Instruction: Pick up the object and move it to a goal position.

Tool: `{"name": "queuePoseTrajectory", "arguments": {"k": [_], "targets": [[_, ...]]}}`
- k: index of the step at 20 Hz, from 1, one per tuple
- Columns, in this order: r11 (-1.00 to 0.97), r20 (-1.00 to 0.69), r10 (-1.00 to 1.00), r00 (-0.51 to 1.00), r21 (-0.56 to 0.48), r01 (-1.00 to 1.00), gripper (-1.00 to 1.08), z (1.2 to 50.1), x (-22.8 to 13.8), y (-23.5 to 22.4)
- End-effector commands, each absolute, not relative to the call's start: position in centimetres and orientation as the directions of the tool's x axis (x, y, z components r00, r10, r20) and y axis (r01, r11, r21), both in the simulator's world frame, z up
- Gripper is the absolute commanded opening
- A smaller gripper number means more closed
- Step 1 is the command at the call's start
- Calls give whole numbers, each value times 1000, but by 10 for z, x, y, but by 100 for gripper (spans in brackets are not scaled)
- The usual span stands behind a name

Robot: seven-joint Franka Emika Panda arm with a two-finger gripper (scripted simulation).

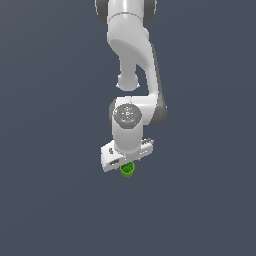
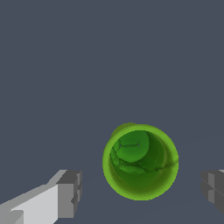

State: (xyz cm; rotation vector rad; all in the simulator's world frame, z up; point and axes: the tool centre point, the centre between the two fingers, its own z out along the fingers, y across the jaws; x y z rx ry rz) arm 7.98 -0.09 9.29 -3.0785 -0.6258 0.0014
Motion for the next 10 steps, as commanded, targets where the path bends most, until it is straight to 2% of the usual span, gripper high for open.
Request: {"name": "queuePoseTrajectory", "arguments": {"k": [1,10], "targets": [[-921,0,391,921,0,391,100,92,80,-1],[-919,0,394,919,0,394,100,51,79,-1]]}}
